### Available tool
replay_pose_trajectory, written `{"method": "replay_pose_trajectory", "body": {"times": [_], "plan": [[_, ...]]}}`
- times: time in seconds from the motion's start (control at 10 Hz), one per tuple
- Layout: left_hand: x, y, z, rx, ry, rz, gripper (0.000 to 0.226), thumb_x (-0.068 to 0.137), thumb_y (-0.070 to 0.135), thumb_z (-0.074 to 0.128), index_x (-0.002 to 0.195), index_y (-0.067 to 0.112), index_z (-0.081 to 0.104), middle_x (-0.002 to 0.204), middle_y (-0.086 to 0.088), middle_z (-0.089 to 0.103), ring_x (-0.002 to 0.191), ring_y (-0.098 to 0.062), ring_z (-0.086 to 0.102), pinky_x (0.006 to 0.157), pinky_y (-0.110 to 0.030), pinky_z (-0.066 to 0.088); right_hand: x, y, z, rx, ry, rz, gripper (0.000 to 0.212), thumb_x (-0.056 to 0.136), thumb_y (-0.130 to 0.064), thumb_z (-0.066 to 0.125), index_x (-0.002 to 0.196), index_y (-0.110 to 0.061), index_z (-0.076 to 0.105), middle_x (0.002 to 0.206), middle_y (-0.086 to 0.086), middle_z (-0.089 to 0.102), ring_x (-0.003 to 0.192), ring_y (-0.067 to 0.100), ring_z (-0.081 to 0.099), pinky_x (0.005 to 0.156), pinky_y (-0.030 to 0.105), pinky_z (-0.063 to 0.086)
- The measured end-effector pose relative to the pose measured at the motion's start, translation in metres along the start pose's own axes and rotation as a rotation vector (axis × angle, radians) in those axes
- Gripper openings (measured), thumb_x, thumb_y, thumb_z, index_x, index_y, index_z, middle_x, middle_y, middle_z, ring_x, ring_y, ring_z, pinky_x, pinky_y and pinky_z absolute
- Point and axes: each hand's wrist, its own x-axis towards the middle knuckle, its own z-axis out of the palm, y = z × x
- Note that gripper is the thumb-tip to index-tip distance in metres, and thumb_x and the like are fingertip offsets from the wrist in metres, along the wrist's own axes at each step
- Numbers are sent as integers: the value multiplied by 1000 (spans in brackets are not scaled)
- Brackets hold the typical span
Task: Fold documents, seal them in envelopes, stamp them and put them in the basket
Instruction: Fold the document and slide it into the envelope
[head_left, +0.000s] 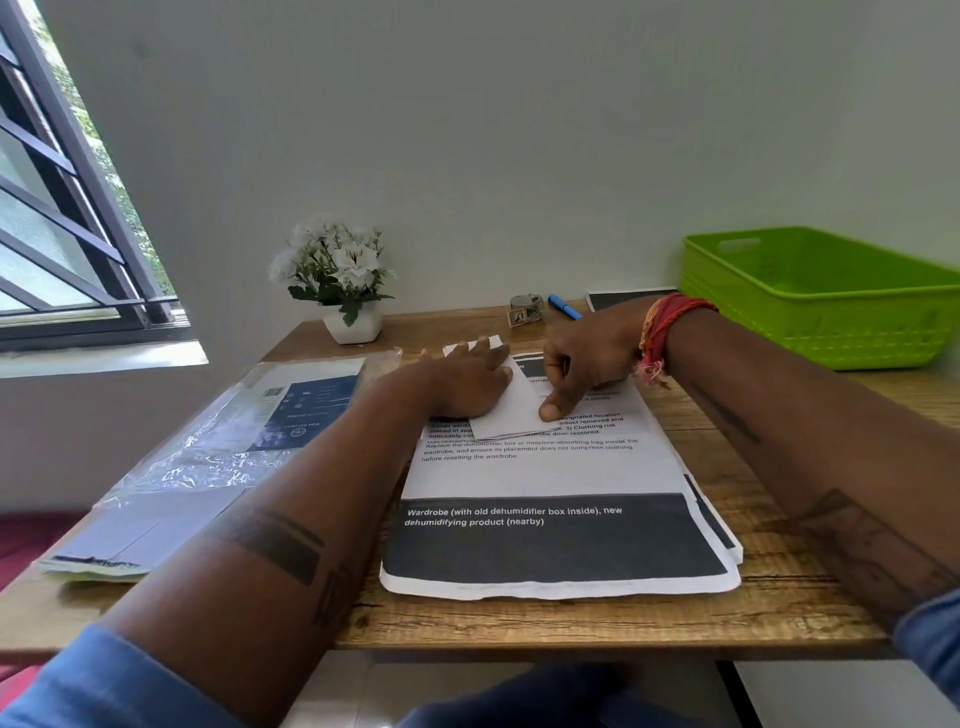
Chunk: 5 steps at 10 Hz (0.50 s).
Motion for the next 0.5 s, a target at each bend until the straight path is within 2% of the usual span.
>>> {"method": "replay_pose_trajectory", "body": {"times": [0.1,0.2,0.3,0.4,0.5], "plan": [[1,0,1,0,0,0,57,106,51,15,160,36,4,169,7,-6,156,-20,-5,121,-55,-7,-6,-2,-3,-5,-27,13,63,61,-61,80,106,-20,67,95,1,65,82,15,54,71,28,45],[0,0,0,2,-5,3,57,106,52,15,160,37,4,168,7,-6,155,-19,-5,121,-55,-7,-9,1,-3,49,-55,-2,60,60,-59,82,105,-23,64,94,2,62,83,17,51,69,28,43],[-1,0,-1,9,-6,6,57,106,51,15,160,36,4,169,7,-6,156,-20,-5,121,-56,-7,-7,15,3,198,57,-43,45,73,-54,78,101,-21,66,82,1,61,72,15,51,59,26,41],[2,-2,0,14,-8,3,60,106,52,15,161,33,2,168,7,-7,156,-19,-5,122,-54,-6,0,28,11,335,285,-119,13,89,-33,73,98,-28,64,80,-3,65,64,8,58,60,24,46],[3,-3,1,24,-10,-9,63,105,54,15,161,28,0,168,7,-8,155,-18,-6,123,-51,-6,5,29,17,261,369,-199,23,96,-20,62,101,-42,66,85,-1,63,61,5,54,62,23,44]]}}
